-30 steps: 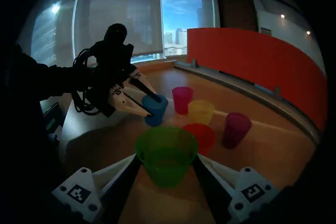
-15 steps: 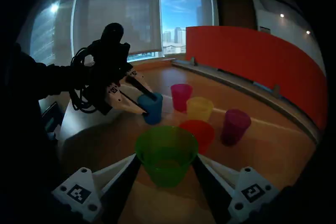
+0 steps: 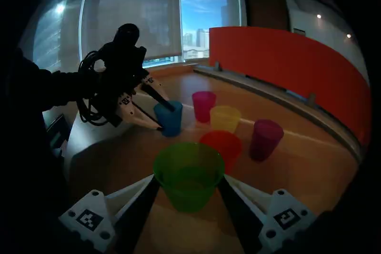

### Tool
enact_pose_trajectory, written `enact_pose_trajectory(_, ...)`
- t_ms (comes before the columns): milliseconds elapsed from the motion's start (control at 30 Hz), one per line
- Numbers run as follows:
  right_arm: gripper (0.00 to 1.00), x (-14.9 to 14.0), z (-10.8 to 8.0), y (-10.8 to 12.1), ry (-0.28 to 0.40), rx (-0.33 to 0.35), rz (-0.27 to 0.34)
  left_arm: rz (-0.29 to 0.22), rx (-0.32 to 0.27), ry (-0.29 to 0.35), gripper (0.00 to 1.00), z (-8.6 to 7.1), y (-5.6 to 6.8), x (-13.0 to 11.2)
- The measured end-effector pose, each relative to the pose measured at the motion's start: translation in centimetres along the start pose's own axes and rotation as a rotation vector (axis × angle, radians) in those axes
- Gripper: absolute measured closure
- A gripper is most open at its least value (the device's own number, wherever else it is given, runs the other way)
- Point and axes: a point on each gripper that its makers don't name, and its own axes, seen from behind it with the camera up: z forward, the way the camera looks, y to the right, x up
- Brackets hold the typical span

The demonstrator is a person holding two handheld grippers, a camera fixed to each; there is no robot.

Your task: Pour water

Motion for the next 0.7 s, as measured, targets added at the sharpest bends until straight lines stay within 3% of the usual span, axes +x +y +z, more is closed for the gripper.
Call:
enact_pose_trajectory(367, 0.13, -1.3, 0.4, 0.2, -0.027, 0.002, 0.007, 0.007, 0.009, -0.032, 0.03, -0.3, -0.2, -1.0)
enact_pose_trajectory(700, 0.13, -2.8, 0.9, 0.6, -0.051, -0.006, 0.022, 0.011, 0.04, -0.053, 0.03, -1.5, -0.7, -2.0)
